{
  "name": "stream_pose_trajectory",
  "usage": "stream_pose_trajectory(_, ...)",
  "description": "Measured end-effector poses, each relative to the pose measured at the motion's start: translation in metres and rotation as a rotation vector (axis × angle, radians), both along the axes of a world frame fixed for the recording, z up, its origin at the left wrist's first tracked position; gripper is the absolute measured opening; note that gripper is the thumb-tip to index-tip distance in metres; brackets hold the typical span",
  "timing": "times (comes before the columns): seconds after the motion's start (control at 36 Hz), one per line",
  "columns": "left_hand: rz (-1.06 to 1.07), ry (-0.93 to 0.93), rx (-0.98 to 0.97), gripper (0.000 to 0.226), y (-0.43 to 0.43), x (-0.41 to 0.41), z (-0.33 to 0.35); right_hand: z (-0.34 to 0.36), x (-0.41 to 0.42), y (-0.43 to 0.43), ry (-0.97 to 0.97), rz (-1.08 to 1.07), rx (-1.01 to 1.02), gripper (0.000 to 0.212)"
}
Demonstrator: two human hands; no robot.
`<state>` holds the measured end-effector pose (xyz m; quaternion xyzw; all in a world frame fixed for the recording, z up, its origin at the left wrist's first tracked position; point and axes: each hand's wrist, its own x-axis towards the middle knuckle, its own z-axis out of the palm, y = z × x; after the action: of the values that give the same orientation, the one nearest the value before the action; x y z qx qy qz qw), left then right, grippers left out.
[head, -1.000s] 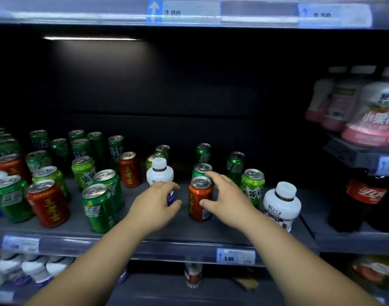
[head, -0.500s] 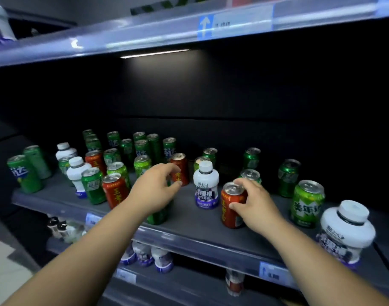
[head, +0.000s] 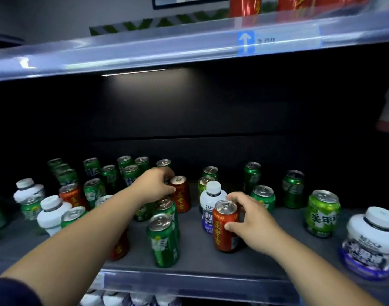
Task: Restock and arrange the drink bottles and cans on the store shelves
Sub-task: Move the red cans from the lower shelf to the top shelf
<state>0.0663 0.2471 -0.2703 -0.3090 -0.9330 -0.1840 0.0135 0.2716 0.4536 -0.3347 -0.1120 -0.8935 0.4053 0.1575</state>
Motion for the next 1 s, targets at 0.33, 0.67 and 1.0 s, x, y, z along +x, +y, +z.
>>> stream_pose_trajectory(0.33, -0.131, -0.181, -0.083, 0.082, 0.037, -0.059, -0.028, 0.025, 0.003, -0.026, 0.101, -0.06, -0.047, 0.053)
stream_pose_trajectory(0.67, -0.287, -0.061, 0.246, 0.059, 0.028, -0.023, 0.023, 0.086, 0.034, -0.024, 0.258, 0.022, -0.02, 0.049)
stream_pose_trajectory(1.0, -0.505, 0.084, 0.453, 0.032, 0.001, 0.113, 0.146, 0.173, 0.093, 0.008, 0.472, 0.098, 0.008, 0.037)
